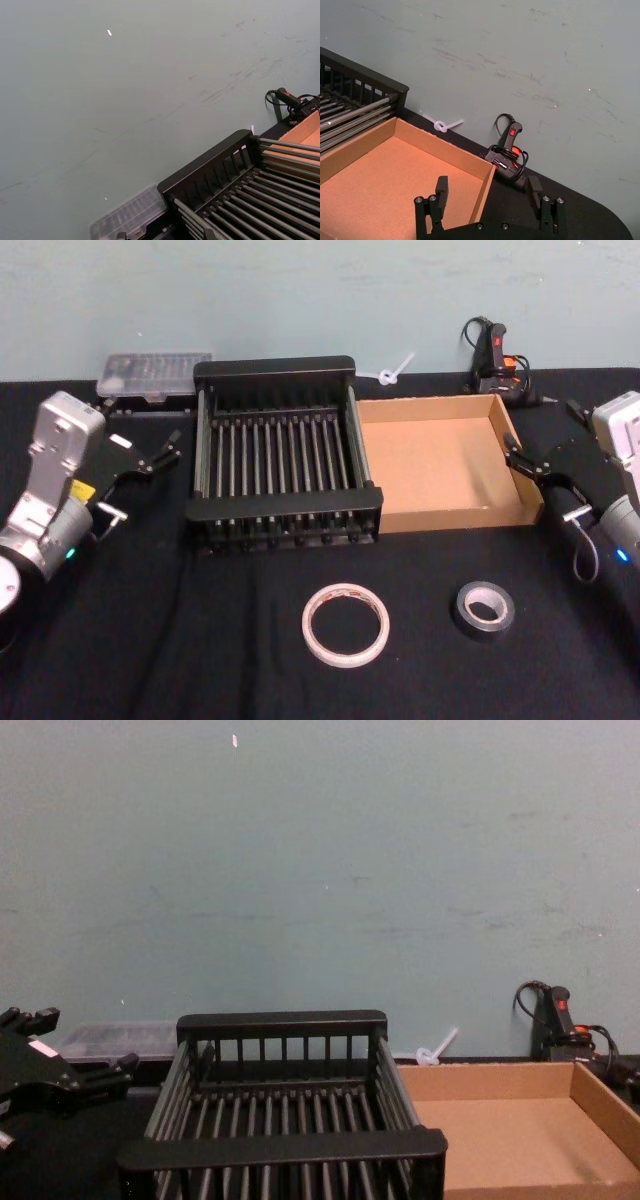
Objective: Pick up the white tape and place it into the black box , Pick up the silver tape and place it into the brown box.
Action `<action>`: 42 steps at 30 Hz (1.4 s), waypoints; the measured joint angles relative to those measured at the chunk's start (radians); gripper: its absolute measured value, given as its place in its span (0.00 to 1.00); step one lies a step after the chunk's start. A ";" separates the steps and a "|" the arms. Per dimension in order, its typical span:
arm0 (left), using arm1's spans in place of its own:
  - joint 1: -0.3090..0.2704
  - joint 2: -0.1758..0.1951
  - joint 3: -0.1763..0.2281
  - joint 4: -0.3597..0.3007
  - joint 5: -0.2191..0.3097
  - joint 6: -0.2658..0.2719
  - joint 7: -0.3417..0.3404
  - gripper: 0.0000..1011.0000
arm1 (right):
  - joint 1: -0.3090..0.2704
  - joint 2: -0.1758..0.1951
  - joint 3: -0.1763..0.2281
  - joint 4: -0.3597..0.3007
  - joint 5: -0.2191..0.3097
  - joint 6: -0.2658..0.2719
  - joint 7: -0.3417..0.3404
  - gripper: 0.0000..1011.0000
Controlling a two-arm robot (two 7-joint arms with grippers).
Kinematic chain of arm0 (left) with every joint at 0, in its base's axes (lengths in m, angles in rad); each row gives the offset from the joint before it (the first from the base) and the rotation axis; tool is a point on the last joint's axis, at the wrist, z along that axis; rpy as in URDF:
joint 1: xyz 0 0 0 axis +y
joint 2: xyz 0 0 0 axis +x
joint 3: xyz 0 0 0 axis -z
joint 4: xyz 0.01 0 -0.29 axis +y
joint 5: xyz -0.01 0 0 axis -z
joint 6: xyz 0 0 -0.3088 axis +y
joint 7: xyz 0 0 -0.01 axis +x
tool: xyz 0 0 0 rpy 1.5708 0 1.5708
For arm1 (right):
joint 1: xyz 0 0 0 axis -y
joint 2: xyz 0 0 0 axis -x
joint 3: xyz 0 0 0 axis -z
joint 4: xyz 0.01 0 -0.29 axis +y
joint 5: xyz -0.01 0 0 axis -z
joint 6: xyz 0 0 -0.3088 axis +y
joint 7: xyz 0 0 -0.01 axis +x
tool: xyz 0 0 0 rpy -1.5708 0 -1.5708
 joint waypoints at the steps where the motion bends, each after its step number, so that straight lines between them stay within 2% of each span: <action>1: 0.000 0.000 0.000 0.000 0.000 0.000 0.000 0.99 | 0.000 0.000 0.000 0.000 0.000 0.000 0.000 0.99; 42: 0.000 0.000 0.000 0.000 0.000 0.000 0.000 0.99 | 0.000 0.000 0.000 0.000 0.000 0.000 0.000 0.99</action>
